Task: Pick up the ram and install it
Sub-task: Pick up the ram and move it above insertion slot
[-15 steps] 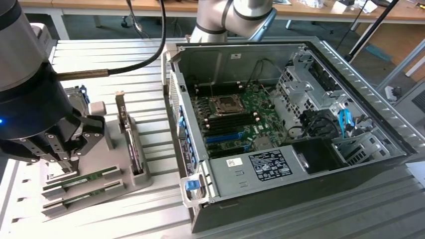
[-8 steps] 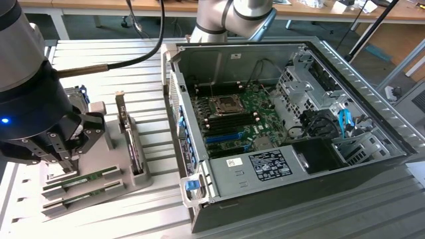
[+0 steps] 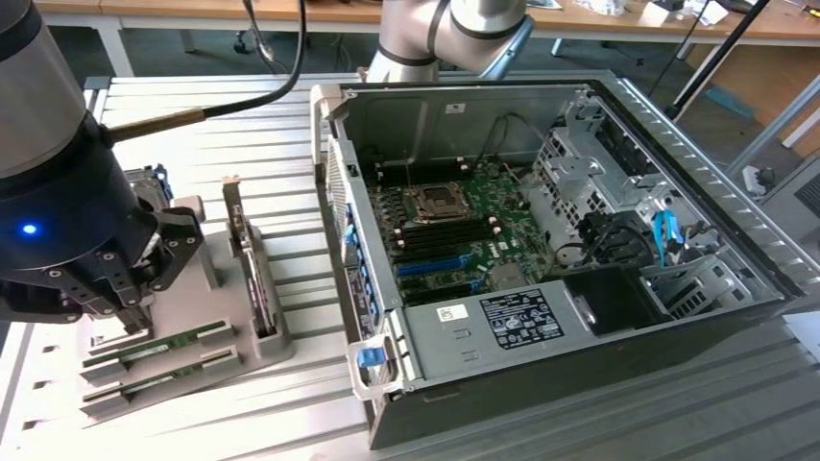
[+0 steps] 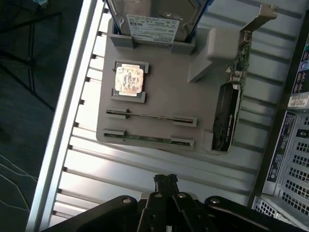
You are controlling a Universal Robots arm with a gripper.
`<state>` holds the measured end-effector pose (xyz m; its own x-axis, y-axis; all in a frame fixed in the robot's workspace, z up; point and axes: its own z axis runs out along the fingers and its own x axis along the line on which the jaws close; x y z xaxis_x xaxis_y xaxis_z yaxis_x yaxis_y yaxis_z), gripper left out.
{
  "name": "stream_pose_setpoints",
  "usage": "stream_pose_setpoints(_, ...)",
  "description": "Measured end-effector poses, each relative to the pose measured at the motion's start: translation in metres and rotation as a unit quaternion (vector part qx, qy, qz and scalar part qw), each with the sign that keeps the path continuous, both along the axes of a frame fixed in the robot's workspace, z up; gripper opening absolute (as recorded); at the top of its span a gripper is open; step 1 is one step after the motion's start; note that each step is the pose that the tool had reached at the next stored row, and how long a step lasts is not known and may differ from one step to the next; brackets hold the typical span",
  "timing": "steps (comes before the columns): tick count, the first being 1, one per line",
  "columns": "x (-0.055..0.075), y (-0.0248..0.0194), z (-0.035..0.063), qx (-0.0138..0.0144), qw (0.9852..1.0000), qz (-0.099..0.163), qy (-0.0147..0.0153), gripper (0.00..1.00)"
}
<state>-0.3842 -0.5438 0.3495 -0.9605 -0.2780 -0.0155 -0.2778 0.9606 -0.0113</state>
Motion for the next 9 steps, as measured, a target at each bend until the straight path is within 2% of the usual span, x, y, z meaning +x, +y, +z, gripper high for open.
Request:
stream_pose_setpoints(3, 0.0, 0.0, -0.0002, 0.0, 0.9995, 0.032, 0.0, 0.11)
stream_pose_setpoints(5, 0.0, 0.0, -0.0004, 0.0, 0.9982, 0.059, 0.0, 0.11)
stream_pose_setpoints(7, 0.0, 0.0, -0.0005, 0.0, 0.9974, 0.072, 0.0, 0.11)
stream_pose_setpoints(9, 0.0, 0.0, -0.0007, 0.0, 0.9953, 0.097, 0.0, 0.11)
